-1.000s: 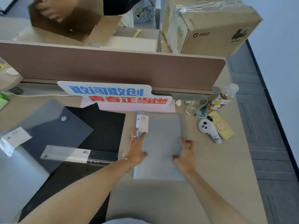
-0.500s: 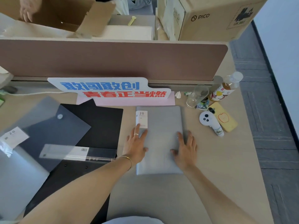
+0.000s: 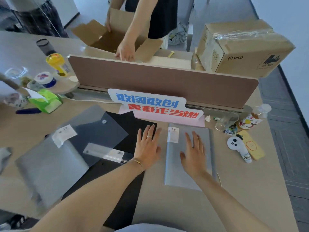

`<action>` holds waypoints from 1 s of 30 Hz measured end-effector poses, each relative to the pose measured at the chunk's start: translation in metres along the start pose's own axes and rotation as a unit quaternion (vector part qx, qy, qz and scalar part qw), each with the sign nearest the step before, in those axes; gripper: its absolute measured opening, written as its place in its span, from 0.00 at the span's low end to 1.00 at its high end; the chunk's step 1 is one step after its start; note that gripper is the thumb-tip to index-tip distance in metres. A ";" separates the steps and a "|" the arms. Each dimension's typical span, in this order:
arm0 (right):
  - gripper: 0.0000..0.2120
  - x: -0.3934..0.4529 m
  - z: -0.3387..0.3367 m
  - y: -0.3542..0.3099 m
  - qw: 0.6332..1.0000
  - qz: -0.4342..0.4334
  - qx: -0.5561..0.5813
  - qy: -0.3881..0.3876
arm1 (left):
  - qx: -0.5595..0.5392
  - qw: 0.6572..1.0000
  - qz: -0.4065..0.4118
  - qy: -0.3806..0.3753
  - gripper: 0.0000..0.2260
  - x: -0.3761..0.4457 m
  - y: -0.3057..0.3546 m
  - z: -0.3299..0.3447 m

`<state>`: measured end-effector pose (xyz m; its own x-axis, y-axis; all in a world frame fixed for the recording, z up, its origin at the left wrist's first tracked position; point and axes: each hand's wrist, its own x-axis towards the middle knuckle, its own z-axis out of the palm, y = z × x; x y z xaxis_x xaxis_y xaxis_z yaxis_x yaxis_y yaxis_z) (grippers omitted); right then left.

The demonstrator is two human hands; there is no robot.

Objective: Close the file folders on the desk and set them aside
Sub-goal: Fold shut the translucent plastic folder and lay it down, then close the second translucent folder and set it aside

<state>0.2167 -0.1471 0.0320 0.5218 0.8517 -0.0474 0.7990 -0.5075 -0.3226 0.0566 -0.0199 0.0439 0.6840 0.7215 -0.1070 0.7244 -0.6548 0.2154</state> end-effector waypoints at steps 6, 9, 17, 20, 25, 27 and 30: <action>0.42 0.015 0.001 -0.088 0.994 -0.110 0.027 -0.007 | 0.003 0.993 -0.113 0.038 0.31 -0.049 -0.067 -0.029; 0.41 0.017 0.009 -0.132 0.986 -0.159 0.049 -0.029 | -0.005 0.983 -0.173 0.059 0.31 -0.081 -0.103 -0.042; 0.39 0.020 0.033 -0.233 0.969 -0.224 0.080 -0.072 | -0.094 0.944 -0.300 0.099 0.31 -0.153 -0.203 -0.046; 0.39 0.024 0.047 -0.263 0.964 -0.230 0.083 -0.104 | -0.104 0.936 -0.327 0.081 0.31 -0.172 -0.236 -0.042; 0.39 0.034 0.079 -0.312 0.960 -0.226 0.080 -0.146 | -0.160 0.907 -0.385 0.056 0.33 -0.185 -0.285 -0.029; 0.39 0.037 0.094 -0.327 0.957 -0.225 0.075 -0.167 | -0.187 0.895 -0.403 0.039 0.34 -0.184 -0.301 -0.023; 0.37 0.045 0.116 -0.348 0.952 -0.228 0.052 -0.196 | -0.222 0.880 -0.418 0.018 0.33 -0.178 -0.321 -0.017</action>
<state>-0.0726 0.0828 0.0322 -0.0402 0.9739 -0.2233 0.8708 -0.0754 -0.4858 -0.2989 0.0660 0.0103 -0.0820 0.9213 -0.3800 0.8631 0.2564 0.4352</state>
